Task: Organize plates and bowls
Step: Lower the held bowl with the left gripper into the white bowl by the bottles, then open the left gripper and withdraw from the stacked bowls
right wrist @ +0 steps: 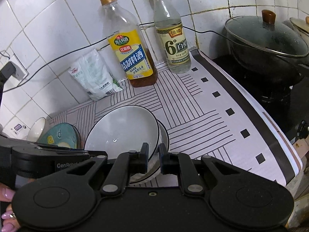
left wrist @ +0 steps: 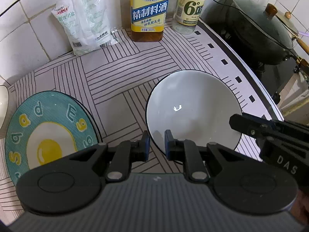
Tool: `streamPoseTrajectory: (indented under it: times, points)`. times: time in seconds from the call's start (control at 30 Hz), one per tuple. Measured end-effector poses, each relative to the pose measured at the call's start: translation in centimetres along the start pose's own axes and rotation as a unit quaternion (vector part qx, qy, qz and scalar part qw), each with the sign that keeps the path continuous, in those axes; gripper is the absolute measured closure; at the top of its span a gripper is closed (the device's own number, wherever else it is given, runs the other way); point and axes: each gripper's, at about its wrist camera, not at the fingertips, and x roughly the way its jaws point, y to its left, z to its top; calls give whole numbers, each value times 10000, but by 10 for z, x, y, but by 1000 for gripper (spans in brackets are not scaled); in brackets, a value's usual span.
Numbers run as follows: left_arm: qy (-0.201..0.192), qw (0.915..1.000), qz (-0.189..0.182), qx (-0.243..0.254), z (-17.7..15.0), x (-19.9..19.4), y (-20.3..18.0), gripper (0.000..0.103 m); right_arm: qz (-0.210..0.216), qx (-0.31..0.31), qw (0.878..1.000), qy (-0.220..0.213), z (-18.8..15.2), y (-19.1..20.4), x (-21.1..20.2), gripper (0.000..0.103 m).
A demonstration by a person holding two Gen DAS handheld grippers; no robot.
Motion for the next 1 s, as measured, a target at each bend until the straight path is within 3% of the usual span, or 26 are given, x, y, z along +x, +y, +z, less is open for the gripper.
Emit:
streamPoseTrajectory:
  times: [0.4, 0.67, 0.83, 1.0]
  points:
    - [9, 9999, -99, -92, 0, 1, 3, 88, -188, -310, 9993, -85, -2, 4, 6, 88]
    - [51, 9988, -378, -310, -3, -11, 8, 86, -182, -395, 9990, -98, -2, 9, -5, 85]
    - [71, 9978, -531, -396, -8, -26, 13, 75, -413, -697, 9966, -149, -7, 22, -22, 85]
    - [-6, 9987, -419, -279, -14, -42, 15, 73, -405, -838, 9956, -142, -14, 29, -35, 78]
